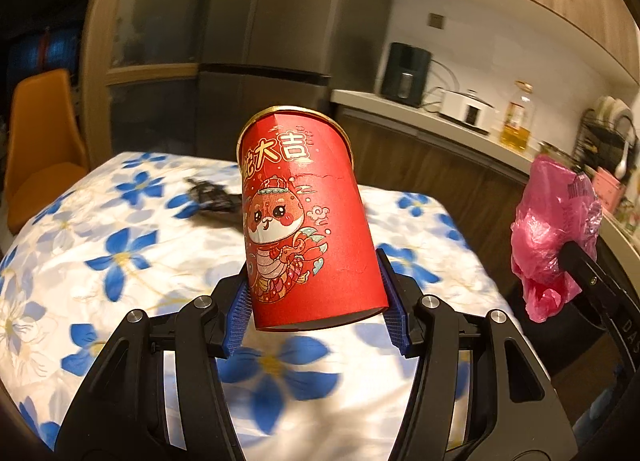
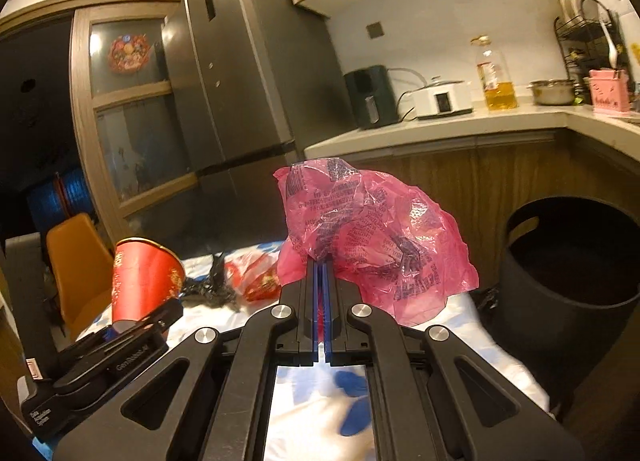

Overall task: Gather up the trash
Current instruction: 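Lift the red can and pink bag and carry both over the black bin, then open both tools to drop the red can and pink bag into the bin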

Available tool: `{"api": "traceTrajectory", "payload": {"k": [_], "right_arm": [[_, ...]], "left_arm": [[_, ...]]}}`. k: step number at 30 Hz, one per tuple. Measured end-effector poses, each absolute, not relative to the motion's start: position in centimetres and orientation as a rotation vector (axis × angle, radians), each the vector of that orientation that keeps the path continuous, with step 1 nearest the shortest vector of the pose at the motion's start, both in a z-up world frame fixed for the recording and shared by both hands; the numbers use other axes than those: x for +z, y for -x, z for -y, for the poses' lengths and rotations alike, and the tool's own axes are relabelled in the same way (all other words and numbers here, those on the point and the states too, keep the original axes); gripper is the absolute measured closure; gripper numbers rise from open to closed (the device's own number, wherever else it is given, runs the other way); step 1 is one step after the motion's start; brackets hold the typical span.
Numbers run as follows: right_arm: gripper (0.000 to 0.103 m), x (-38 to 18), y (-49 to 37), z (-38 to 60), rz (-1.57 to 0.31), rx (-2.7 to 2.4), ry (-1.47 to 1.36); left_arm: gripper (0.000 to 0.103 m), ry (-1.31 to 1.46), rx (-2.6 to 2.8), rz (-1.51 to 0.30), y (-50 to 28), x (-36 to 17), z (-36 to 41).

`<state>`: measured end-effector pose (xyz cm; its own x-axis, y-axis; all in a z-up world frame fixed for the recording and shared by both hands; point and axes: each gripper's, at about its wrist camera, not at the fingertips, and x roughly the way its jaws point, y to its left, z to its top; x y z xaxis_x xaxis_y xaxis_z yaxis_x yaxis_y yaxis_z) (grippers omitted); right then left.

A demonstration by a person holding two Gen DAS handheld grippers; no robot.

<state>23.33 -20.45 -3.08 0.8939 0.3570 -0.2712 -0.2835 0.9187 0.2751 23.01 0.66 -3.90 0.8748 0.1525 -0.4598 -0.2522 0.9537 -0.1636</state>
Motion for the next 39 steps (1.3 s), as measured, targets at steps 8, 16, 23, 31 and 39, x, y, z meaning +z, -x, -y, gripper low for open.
{"api": "traceTrajectory", "payload": {"k": [8, 16, 23, 31, 39], "right_arm": [[0.100, -1.6, -22.2, 26.7, -0.254, 0.209, -0.248], [0.100, -0.5, -22.2, 33.7, -0.195, 0.040, -0.271], [0.100, -0.7, -23.3, 37.4, -0.189, -0.033, -0.291], [0.100, -2.0, -25.5, 39.7, -0.223, -0.058, -0.288], [0.100, -2.9, -26.7, 41.1, -0.254, -0.064, -0.296]], "left_arm": [[0.048, 0.173, 0.067, -0.420, -24.4, -1.9, 6.6], [0.048, 0.147, -0.102, -0.373, -26.6, -0.3, 14.3], [0.048, 0.130, -0.226, -0.350, -29.1, -0.1, 20.2], [0.048, 0.082, -0.326, -0.373, -32.1, -1.8, 24.8], [0.048, 0.051, -0.423, -0.425, -34.4, -3.7, 27.1]]}}
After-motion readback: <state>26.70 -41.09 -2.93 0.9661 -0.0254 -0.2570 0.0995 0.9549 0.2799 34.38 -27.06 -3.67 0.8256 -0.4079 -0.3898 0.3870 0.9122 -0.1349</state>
